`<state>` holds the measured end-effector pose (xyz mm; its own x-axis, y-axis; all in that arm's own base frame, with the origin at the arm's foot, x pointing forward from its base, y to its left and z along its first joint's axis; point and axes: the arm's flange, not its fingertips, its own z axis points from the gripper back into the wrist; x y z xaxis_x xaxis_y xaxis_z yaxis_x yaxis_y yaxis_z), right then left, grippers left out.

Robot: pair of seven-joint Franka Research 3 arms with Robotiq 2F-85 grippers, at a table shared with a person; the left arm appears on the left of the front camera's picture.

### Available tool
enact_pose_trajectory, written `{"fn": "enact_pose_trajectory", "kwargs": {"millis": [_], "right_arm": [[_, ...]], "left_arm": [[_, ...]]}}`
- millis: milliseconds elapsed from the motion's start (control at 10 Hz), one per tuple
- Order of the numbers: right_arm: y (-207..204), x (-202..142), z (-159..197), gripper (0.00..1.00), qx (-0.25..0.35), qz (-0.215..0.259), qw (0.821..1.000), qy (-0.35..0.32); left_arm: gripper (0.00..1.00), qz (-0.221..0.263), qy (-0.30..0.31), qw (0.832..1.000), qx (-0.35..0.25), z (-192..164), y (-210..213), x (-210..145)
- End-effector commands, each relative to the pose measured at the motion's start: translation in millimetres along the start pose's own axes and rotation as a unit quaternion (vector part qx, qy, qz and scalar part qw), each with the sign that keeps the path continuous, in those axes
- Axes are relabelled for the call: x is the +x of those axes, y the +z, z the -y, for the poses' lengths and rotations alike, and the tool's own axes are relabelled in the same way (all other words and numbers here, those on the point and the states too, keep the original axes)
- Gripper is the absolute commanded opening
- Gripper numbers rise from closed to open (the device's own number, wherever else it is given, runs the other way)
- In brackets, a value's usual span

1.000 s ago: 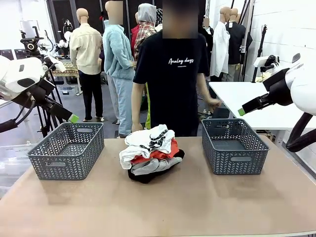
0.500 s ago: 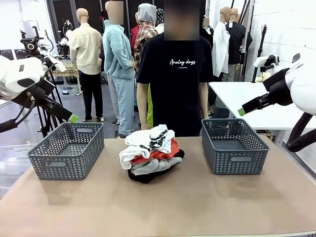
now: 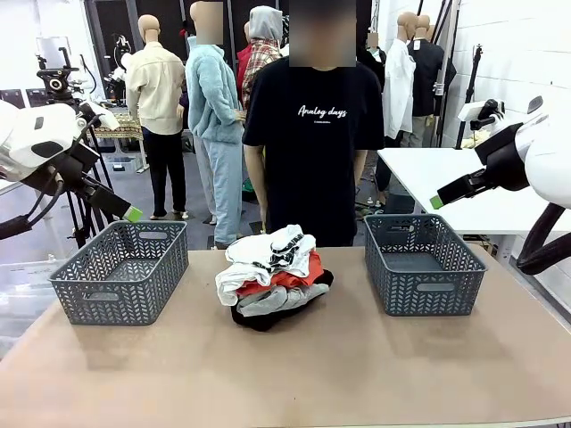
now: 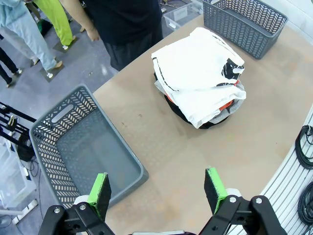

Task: Sort the tops and bottoms.
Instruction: Lift clothes from the center of the table with your left hand.

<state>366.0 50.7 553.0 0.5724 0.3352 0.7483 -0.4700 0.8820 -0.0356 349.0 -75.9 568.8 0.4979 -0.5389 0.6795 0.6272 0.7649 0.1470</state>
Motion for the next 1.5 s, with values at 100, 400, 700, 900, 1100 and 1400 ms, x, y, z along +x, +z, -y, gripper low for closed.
{"fn": "enact_pose_trajectory", "kwargs": {"millis": [100, 400, 700, 900, 1100, 1400], "right_arm": [[-1.2, -0.4, 0.2, 1.00, 0.006, 0.001, 1.000, -0.002], [-1.2, -0.4, 0.2, 1.00, 0.006, 0.001, 1.000, -0.002], [-1.2, -0.4, 0.2, 1.00, 0.006, 0.001, 1.000, -0.002], [-1.2, -0.4, 0.2, 1.00, 0.006, 0.001, 1.000, -0.002], [-1.2, -0.4, 0.2, 1.00, 0.006, 0.001, 1.000, -0.002], [-1.2, -0.4, 0.2, 1.00, 0.006, 0.001, 1.000, -0.002]], "left_arm": [[1.00, 0.003, 0.002, 1.000, -0.004, 0.9, 1.0, 0.3], [1.00, 0.003, 0.002, 1.000, -0.004, 0.9, 1.0, 0.3], [1.00, 0.003, 0.002, 1.000, -0.004, 0.9, 1.0, 0.3], [1.00, 0.003, 0.002, 1.000, -0.004, 0.9, 1.0, 0.3], [1.00, 0.003, 0.002, 1.000, -0.004, 0.9, 1.0, 0.3], [1.00, 0.003, 0.002, 1.000, -0.004, 0.9, 1.0, 0.3]]}}
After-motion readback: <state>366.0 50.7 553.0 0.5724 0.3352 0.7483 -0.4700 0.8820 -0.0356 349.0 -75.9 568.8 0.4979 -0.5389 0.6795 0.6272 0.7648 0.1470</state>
